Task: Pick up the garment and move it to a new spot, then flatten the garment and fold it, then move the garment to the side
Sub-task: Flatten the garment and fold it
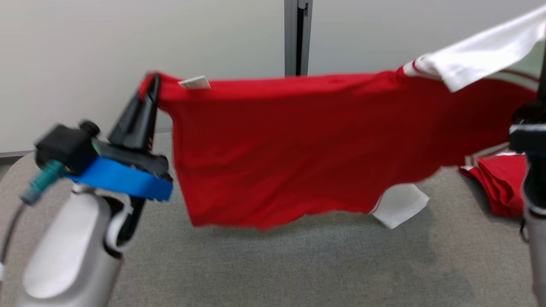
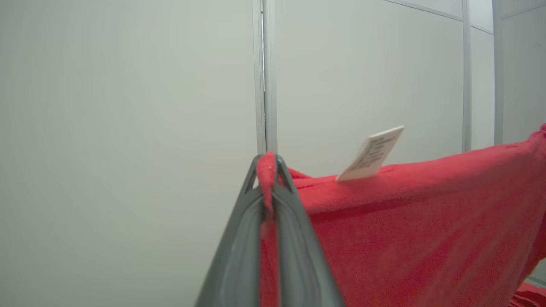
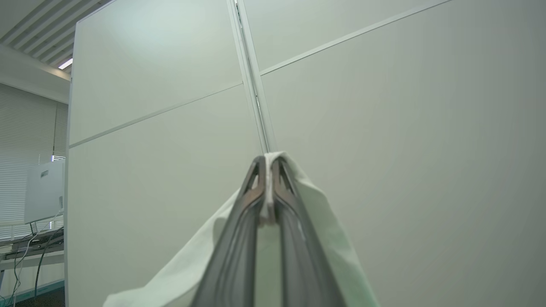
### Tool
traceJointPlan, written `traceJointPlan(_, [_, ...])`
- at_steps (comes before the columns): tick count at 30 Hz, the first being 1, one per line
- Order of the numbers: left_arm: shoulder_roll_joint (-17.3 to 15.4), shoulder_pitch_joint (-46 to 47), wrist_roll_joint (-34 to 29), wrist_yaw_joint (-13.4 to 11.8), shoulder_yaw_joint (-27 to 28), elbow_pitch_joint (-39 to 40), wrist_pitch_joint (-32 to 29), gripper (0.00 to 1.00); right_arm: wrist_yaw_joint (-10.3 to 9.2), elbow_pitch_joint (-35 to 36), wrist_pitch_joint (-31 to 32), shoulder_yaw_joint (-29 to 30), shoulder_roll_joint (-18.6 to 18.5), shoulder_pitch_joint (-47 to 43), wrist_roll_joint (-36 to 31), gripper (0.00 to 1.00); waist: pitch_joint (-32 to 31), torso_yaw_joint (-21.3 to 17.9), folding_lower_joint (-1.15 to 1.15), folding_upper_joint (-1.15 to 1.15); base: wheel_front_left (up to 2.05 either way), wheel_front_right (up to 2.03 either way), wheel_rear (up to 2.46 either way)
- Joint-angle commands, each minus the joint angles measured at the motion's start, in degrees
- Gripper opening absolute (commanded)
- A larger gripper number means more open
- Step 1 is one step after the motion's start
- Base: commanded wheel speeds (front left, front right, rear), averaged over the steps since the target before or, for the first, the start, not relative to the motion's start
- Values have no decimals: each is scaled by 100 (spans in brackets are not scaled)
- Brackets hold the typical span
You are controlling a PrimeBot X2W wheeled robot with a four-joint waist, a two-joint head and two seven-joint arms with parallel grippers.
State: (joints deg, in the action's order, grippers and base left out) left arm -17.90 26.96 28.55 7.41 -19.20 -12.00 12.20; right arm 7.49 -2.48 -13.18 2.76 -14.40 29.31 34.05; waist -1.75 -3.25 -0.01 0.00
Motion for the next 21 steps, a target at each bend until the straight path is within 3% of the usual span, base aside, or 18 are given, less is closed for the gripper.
traceJointPlan(1, [-132,178,86,13,-16,132,-132,0,0,86,95,7,-109,238,28,0,-9,20,1,0,0,0,0])
traceJointPlan(6, [-472,729,337,3,82,609,-851,0,0,19,526,-30,-381,1014,-54,0,69,122,1,0,0,0,0])
traceJointPlan(12, [-599,1286,374,-146,192,431,-1315,0,0,-882,603,-78,-352,2024,-200,0,531,203,1,0,0,0,0])
traceJointPlan(16, [-501,1869,298,-207,282,-27,-1157,0,0,-1658,444,-195,-300,2802,-443,0,987,242,1,0,0,0,0])
traceJointPlan(21, [-396,2837,1,-227,299,-911,-546,0,0,-2584,61,-173,-248,3844,-839,0,1476,245,1,0,0,0,0])
